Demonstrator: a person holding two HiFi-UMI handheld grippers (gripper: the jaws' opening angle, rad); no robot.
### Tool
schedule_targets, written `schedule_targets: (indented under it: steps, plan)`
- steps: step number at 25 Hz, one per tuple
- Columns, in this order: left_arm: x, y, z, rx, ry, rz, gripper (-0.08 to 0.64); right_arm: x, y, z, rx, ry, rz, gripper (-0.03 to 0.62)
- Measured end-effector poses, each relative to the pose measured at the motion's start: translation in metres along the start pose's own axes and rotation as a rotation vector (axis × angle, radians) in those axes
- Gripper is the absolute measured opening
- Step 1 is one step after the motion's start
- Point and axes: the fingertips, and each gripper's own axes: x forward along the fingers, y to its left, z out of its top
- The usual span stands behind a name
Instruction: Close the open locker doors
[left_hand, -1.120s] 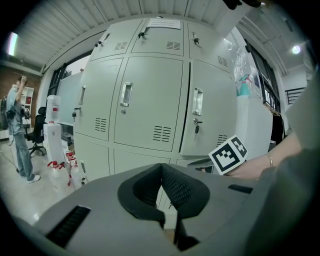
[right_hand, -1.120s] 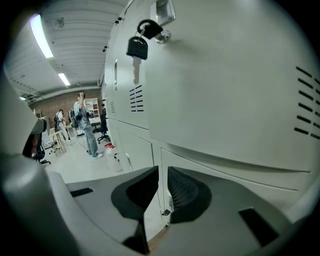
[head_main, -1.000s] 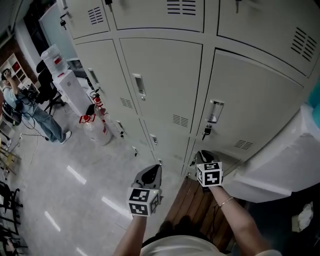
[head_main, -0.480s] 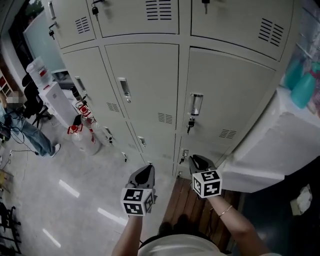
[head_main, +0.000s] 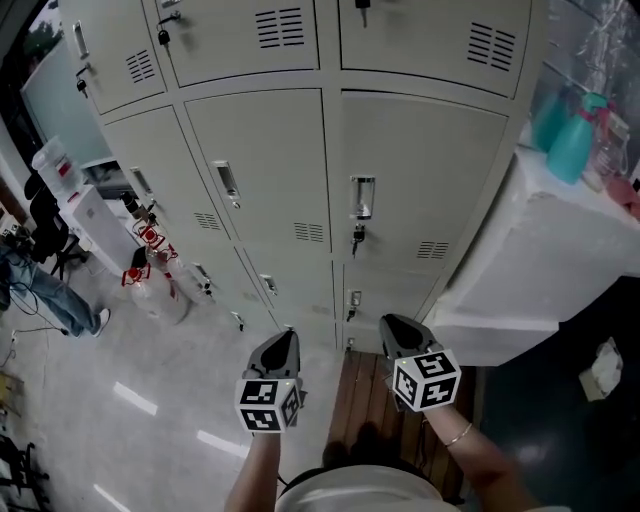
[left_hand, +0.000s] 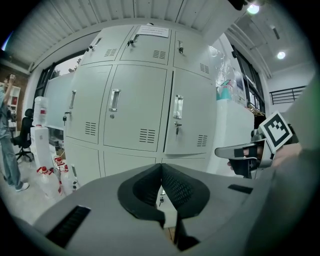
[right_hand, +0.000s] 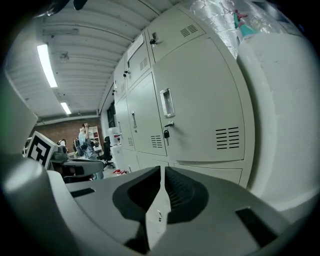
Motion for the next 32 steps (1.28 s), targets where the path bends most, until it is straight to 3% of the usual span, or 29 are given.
schedule_targets:
  steps: [17,32]
  plan:
    - [-0.036,-0.012,-0.005,0.037,-0.009,-0.018,0.02,-0.069,0.013,-0.007,0.009,-0.042,-0.046,0.005]
    - [-0.053,-0.012,-0.003,0.042,-0.026,-0.003,0.02,-0.082,0.022,-0.012,0.008,-0.038,-0.046,0.003]
